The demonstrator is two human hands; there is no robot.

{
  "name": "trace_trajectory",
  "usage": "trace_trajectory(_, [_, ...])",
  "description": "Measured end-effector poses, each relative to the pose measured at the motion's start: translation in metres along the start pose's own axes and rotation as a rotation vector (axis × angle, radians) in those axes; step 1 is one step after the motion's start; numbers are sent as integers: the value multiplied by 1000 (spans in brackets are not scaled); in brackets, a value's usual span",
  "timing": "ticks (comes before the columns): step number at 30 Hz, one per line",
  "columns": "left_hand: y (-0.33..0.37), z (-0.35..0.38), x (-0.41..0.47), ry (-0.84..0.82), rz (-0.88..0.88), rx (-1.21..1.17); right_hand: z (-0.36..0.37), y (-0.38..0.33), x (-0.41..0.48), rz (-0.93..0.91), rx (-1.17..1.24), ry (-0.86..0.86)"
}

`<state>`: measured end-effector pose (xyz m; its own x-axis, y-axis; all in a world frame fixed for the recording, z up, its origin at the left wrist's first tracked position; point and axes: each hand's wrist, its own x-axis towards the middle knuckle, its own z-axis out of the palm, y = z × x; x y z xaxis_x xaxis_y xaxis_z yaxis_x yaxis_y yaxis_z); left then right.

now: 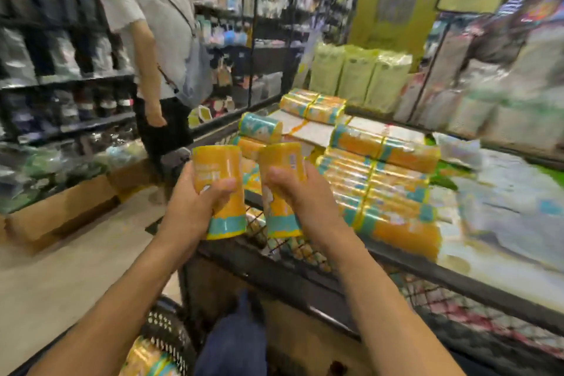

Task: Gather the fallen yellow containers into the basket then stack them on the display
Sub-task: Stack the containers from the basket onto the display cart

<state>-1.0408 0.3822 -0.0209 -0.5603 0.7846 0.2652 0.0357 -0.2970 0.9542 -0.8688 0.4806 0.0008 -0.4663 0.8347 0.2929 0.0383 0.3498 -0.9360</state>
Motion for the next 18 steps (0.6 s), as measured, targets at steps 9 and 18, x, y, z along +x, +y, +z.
trace_trajectory(9, [33, 144, 40, -325, 111, 48, -152, -13, -4, 38, 3, 314])
trace_trajectory(18, [18, 222, 124, -497, 426, 567, -245, 3, 44, 109, -405, 416])
